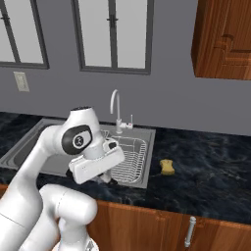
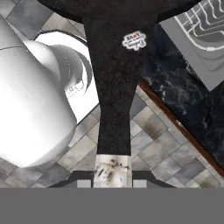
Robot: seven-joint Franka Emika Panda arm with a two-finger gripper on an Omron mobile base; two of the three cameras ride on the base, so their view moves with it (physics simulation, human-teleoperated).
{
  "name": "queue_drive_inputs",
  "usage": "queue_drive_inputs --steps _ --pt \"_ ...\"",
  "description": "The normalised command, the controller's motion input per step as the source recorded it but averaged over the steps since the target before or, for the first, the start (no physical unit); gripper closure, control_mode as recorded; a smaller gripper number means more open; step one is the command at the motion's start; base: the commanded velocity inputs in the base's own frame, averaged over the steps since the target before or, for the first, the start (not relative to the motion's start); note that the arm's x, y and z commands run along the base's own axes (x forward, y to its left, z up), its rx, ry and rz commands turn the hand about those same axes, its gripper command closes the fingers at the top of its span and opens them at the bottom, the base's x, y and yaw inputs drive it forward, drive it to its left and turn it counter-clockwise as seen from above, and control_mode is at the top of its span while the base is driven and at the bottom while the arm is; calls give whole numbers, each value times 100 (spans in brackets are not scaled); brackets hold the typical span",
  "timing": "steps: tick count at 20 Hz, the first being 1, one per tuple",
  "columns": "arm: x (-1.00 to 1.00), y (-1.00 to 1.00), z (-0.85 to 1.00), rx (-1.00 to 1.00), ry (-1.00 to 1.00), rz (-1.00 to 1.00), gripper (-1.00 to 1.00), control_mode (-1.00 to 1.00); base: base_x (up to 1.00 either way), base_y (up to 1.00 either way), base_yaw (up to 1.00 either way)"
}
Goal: Pick the pan and sponge and place them into the sink. Then turn on the water.
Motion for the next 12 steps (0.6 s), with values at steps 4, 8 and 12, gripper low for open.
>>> queue_drive_inputs --steps 4,8,12 --pt "45 73 2 -2 0 7 100 -100 0 0 0" --pt "79 69 0 -2 0 5 100 -100 0 0 0" --pt "90 41 -1 0 2 8 100 -100 0 0 0"
